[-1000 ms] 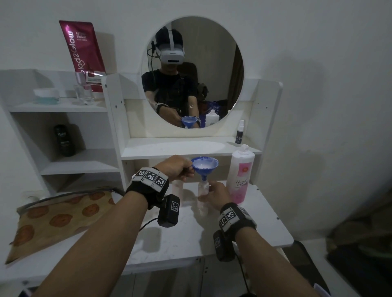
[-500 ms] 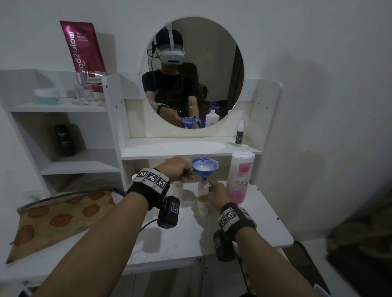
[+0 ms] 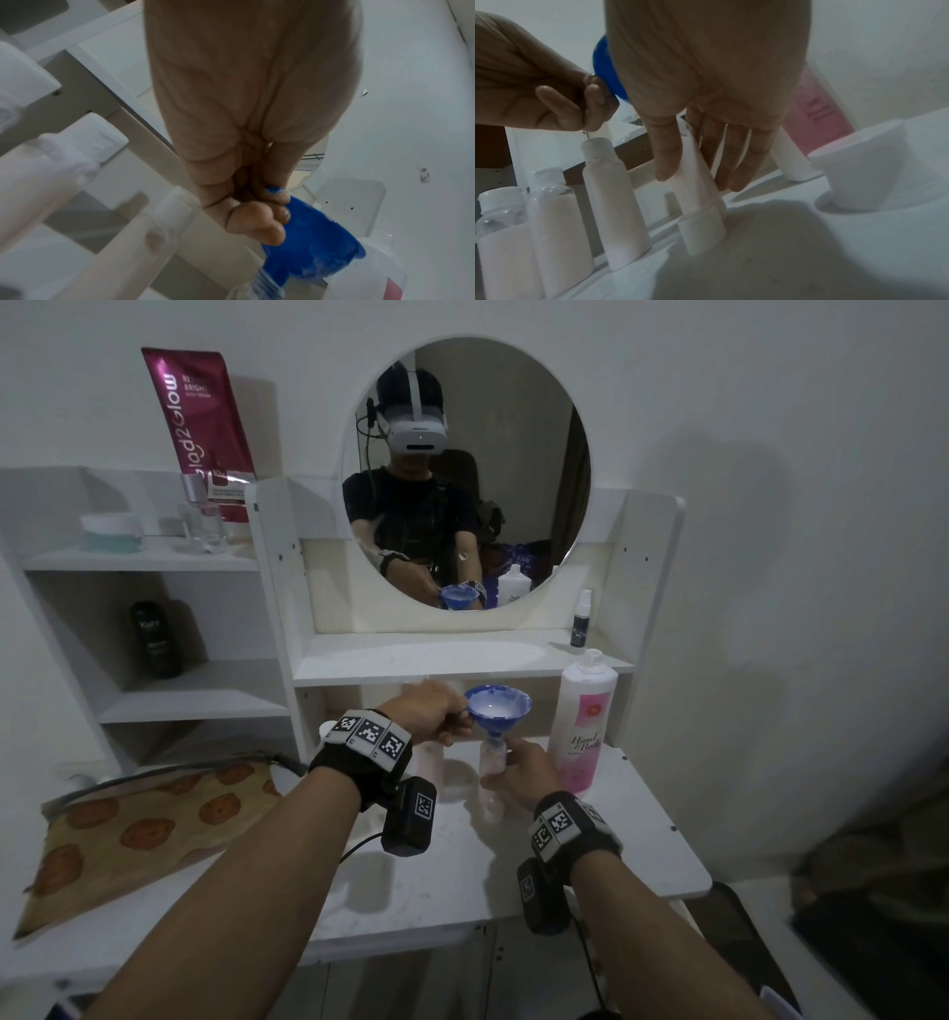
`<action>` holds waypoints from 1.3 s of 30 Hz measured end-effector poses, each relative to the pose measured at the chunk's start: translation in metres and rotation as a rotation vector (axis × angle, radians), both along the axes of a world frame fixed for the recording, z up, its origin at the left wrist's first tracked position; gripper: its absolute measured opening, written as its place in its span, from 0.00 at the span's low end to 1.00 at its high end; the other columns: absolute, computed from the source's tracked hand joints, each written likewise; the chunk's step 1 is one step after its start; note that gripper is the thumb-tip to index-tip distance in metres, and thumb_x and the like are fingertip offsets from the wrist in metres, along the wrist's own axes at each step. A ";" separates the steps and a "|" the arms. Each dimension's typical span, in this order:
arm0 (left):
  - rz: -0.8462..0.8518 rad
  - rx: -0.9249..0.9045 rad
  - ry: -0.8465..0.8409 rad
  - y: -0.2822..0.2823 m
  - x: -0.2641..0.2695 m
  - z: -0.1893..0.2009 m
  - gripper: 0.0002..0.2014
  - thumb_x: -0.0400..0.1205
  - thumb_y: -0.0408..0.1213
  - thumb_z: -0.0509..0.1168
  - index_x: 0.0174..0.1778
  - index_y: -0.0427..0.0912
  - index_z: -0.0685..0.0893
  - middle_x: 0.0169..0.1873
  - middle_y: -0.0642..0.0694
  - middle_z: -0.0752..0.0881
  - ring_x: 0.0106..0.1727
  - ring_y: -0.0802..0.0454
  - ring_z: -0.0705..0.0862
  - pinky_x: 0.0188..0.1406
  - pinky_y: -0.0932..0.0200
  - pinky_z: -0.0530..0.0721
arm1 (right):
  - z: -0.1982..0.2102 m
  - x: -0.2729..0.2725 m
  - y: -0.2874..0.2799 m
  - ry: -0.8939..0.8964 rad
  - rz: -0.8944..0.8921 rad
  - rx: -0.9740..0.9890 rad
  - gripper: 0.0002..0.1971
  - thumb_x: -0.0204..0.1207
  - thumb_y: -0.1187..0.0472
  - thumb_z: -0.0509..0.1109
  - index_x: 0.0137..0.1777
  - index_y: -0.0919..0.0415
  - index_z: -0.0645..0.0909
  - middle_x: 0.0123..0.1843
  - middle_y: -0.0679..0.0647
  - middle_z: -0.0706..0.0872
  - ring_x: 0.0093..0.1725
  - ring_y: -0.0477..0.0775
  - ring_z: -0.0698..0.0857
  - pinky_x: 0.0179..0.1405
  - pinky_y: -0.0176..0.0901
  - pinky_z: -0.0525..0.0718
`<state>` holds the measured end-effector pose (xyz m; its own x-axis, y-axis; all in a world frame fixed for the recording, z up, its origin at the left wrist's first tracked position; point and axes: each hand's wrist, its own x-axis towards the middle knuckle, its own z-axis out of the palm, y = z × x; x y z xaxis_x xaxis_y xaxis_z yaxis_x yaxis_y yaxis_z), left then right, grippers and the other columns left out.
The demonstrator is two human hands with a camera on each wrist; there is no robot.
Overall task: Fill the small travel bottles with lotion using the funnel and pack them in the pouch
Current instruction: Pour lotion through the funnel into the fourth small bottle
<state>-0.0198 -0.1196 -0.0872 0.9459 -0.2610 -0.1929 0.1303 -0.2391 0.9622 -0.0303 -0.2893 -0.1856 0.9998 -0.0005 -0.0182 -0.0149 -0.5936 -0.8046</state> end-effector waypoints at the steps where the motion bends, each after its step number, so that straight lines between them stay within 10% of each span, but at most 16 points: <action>1: -0.001 -0.003 0.000 0.001 0.000 0.000 0.11 0.86 0.26 0.53 0.42 0.33 0.79 0.30 0.42 0.81 0.33 0.51 0.83 0.19 0.66 0.75 | 0.000 0.000 0.000 0.000 0.002 0.008 0.27 0.67 0.62 0.81 0.68 0.55 0.81 0.60 0.53 0.89 0.58 0.54 0.87 0.57 0.45 0.81; 24: -0.138 0.235 -0.116 0.011 0.000 0.002 0.14 0.87 0.33 0.58 0.35 0.40 0.80 0.31 0.46 0.84 0.32 0.57 0.86 0.27 0.63 0.77 | 0.002 -0.001 0.000 0.025 0.004 -0.035 0.28 0.66 0.61 0.81 0.68 0.56 0.81 0.61 0.53 0.88 0.60 0.56 0.86 0.64 0.51 0.82; 39: -0.020 -0.019 -0.034 0.002 -0.002 0.006 0.10 0.85 0.25 0.52 0.48 0.32 0.78 0.30 0.43 0.79 0.34 0.50 0.82 0.17 0.67 0.73 | 0.005 0.002 -0.005 0.029 0.015 -0.047 0.23 0.69 0.61 0.81 0.64 0.60 0.81 0.58 0.54 0.89 0.55 0.54 0.86 0.54 0.44 0.81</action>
<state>-0.0221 -0.1179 -0.0815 0.9463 -0.2834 -0.1557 0.0929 -0.2231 0.9704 -0.0285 -0.2942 -0.1803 0.9988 0.0130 -0.0474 -0.0286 -0.6307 -0.7755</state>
